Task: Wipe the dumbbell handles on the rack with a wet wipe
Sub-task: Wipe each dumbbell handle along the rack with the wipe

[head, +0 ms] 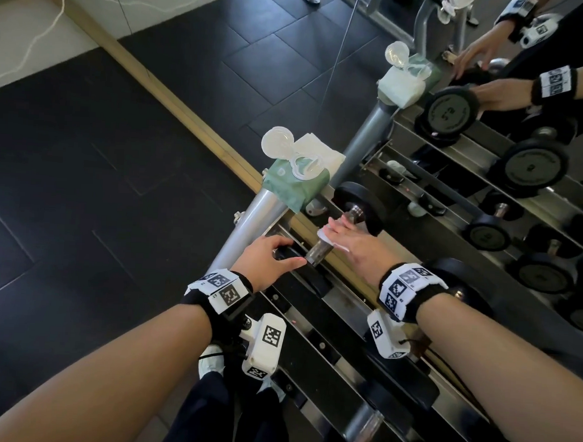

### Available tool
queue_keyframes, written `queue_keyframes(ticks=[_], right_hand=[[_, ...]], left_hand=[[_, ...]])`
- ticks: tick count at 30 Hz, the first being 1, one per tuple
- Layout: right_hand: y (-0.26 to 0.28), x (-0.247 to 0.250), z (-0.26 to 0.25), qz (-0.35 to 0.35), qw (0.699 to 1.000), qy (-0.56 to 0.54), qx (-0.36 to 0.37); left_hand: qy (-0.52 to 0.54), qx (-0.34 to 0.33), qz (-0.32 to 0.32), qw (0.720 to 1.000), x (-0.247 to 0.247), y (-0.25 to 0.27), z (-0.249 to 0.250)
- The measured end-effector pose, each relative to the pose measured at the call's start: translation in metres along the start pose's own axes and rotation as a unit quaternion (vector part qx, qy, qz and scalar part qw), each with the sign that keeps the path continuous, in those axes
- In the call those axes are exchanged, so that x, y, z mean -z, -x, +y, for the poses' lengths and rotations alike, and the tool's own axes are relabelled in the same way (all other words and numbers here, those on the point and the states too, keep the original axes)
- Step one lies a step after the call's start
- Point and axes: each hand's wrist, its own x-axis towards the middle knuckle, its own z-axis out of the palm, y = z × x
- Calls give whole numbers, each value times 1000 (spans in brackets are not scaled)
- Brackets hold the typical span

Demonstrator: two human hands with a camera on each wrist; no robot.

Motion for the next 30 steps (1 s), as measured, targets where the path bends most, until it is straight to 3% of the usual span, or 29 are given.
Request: queue_keyframes(ticks=[3,8,10,12,15,18,20,22,24,25,28,30], right_hand=[[7,-11,-9,11,996,-85,4],[12,-11,-21,12,993,-115,-33],[16,-6,-23,86,974,-198,-72],[18,-2,-22,206,940,-245,-115],[17,4,-16,367,893,-220,-139],[13,-2,-14,422,887,-141,-125],[10,-13,-17,404,902,-93,-118],[5,-27,-22,337,930,-81,-124],[1,-38,-23,254,947,-141,-139],[0,-42,-24,228,938,-211,-151],[-2,-46,-29,208,876,-391,-190],[-1,-48,-32,197,886,-384,-171]], left_hand=[[2,-2,-3,1000,0,0,0],[2,-7,-8,1000,3,1,2],[2,-8,-12,1000,4,2,2],[4,-9,-19,1000,5,2,3],[-1,-12,-27,1000,6,2,3],[-5,-14,-29,999,7,2,3],[0,-14,-29,999,7,2,3],[3,-16,-27,1000,7,3,4],[-2,-21,-27,999,7,3,5],[-4,-23,-29,999,8,3,5],[-9,-26,-34,999,9,2,5],[-19,-31,-40,999,9,1,5]])
